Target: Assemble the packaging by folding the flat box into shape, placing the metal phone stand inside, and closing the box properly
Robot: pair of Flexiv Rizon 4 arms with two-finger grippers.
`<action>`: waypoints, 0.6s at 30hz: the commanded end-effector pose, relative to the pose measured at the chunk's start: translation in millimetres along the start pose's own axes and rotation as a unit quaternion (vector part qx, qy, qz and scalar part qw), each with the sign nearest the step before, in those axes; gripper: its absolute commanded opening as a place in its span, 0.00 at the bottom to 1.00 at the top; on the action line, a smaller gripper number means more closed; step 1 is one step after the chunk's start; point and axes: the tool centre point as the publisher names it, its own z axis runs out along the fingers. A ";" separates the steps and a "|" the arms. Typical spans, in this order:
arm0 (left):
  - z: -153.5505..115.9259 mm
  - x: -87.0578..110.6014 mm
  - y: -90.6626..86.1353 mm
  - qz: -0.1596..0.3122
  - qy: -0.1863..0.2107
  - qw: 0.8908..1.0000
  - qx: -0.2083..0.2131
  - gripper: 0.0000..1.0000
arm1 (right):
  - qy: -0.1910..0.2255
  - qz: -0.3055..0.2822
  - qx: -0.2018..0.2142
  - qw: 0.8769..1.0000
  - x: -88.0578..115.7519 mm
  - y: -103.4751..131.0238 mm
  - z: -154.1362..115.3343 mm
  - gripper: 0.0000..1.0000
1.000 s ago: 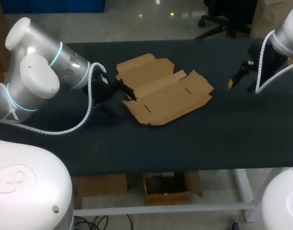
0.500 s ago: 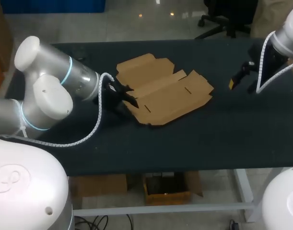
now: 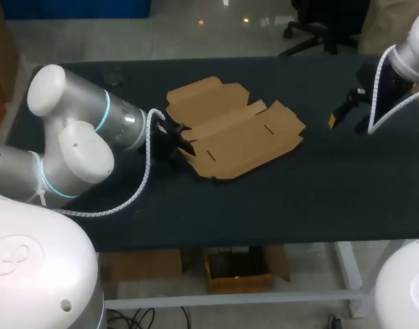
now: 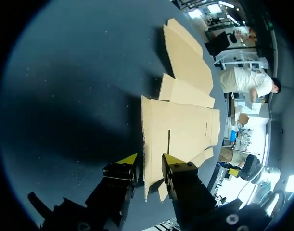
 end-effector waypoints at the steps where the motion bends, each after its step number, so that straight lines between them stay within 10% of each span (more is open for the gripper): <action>1: 8.3 -2.1 -4.3 -0.003 0.002 1.000 0.002 0.21 | 0.003 0.000 0.005 1.000 -1.2 2.1 -0.3 1.00; 6: 10.9 -2.0 -12.1 -0.011 -0.003 1.000 0.006 0.01 | 0.003 0.001 0.005 1.000 -1.0 1.4 -0.9 1.00; 18: -12.2 -1.5 -17.7 0.003 -0.003 0.999 -0.046 0.00 | 0.000 0.005 0.005 1.000 -0.4 0.9 -2.1 1.00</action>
